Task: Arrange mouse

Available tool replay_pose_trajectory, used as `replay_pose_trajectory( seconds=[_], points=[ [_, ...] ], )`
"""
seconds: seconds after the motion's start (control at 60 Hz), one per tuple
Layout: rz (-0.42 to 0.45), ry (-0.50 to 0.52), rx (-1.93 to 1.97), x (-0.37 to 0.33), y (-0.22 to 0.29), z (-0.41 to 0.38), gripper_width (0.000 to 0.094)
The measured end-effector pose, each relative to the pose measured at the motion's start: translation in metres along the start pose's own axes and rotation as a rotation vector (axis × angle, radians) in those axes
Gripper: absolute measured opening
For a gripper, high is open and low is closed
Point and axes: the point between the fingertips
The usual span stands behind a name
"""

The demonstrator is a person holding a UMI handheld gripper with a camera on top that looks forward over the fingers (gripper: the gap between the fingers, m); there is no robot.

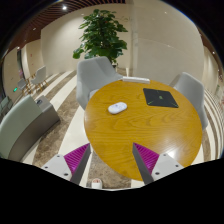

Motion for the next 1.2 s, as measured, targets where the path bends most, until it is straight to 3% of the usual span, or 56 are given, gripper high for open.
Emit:
replay_pose_trajectory(
  seconds=[0.5,0.883,1.2],
  points=[
    [0.032,-0.1,0.067,0.135,0.059,-0.019,0.0878],
    [-0.002,-0.142,0.101,0.253,0.091,-0.019,0.0876],
    [0.0,-0.158,0.098,0.295,0.121,-0.014,0.0877]
  ],
)
Point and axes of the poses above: the point between the fingertips, and its own axes, seen from behind it with the camera up: z to the right, y up, x forward, the way the camera looks, and after that the axes turned 5 degrees about -y, right-handed
